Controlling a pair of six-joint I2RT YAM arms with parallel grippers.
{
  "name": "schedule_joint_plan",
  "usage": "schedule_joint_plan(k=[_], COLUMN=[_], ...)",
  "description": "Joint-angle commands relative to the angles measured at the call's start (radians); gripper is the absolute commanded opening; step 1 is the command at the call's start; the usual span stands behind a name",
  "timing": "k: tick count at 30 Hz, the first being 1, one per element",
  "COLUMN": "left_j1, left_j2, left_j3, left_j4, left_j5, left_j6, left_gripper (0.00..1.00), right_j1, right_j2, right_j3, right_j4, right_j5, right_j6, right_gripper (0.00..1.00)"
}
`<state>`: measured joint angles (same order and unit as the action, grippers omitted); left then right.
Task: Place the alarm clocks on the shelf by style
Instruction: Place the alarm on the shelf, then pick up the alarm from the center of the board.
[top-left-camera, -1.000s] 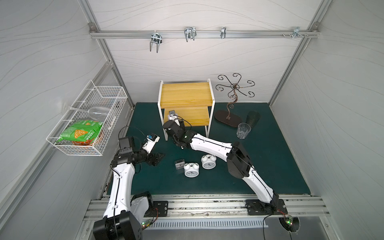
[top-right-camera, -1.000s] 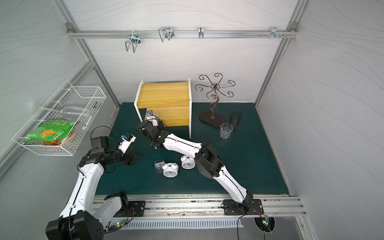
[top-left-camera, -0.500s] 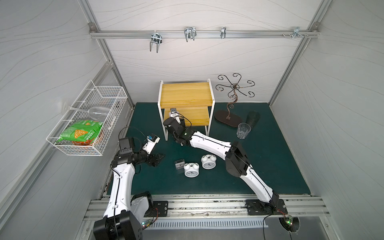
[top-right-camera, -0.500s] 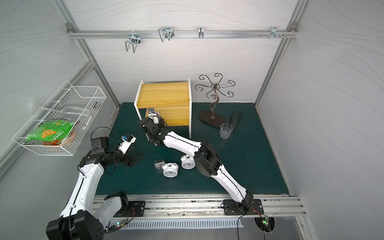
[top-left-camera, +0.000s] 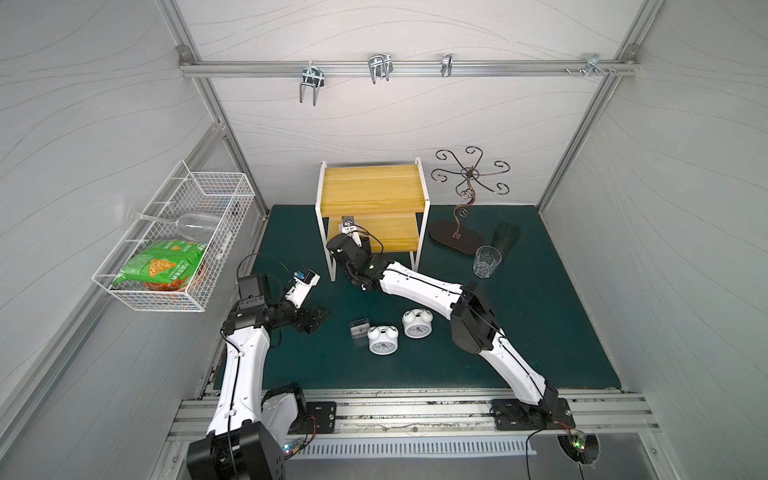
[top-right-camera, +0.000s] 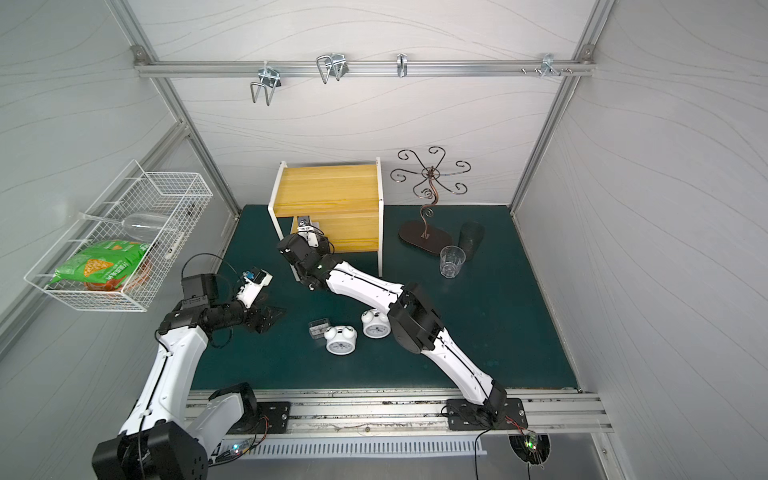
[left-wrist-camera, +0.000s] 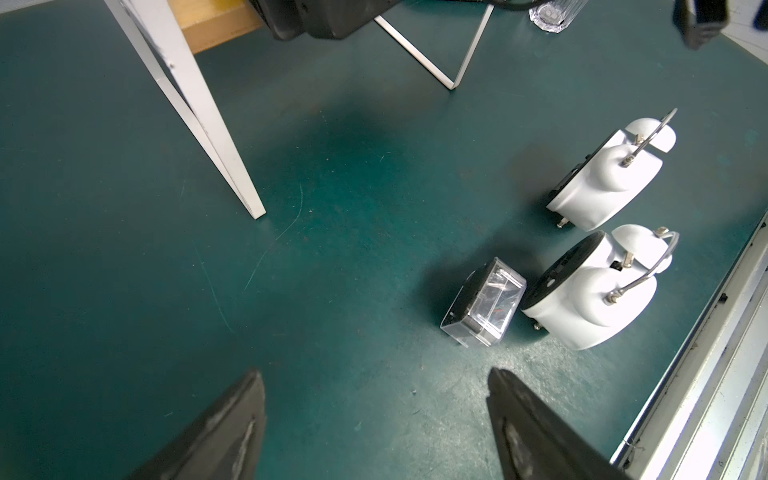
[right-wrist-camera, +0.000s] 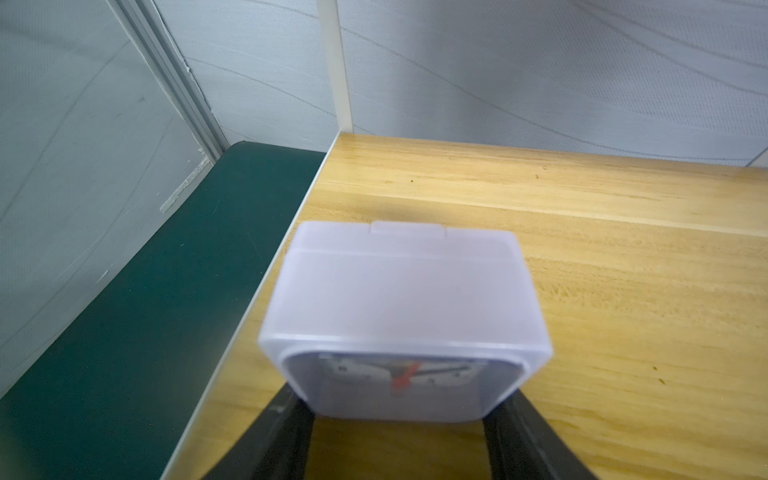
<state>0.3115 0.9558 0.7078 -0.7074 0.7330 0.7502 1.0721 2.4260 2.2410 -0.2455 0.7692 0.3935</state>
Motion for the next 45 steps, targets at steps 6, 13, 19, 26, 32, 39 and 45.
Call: schedule_joint_plan(k=[6,13,19,26,32,39,45], left_j1=[0.007,0.006,0.006,0.006,0.004,-0.137,-0.285], left_j2=[-0.017,-0.023,-0.024,-0.035,-0.024,0.018,0.031], left_j3=[-0.004,-0.010,-0.007,-0.016,-0.017,-0.024,-0.094], left_j4=[-0.007,-0.024,-0.067,-0.129,-0.204,-0.216,-0.090], left_j5=[0.027,0.037,0.069,0.101,0.124,-0.025,-0.137], left_j6=[0.018,0.036,0.073,0.142,0.254,0.335,0.327], left_gripper=[0.86,0.86,0.87,0.87,0.87,0.83,0.83], right_j1=[0.028,0.046,0.069,0.103,0.114,0.116,0.117], right_j2=[-0.036,-0.125,-0.200,-0.317,-0.465,-0.664,-0.833], right_j3=[-0.048,-0.166,-0.259,-0.410,-0.584,-0.787,-0.954], right_j4=[0.013,0.060,0.070,0.086,0.063,0.019,0.010], right_j5=[0.016,0.024,0.025,0.038,0.019,-0.054,-0.127], right_j6=[-0.016,-0.012,-0.011,-0.008,0.007,0.022,0.038], right_gripper=[0.86,0.96,0.99,0.99,0.99,0.99,0.99])
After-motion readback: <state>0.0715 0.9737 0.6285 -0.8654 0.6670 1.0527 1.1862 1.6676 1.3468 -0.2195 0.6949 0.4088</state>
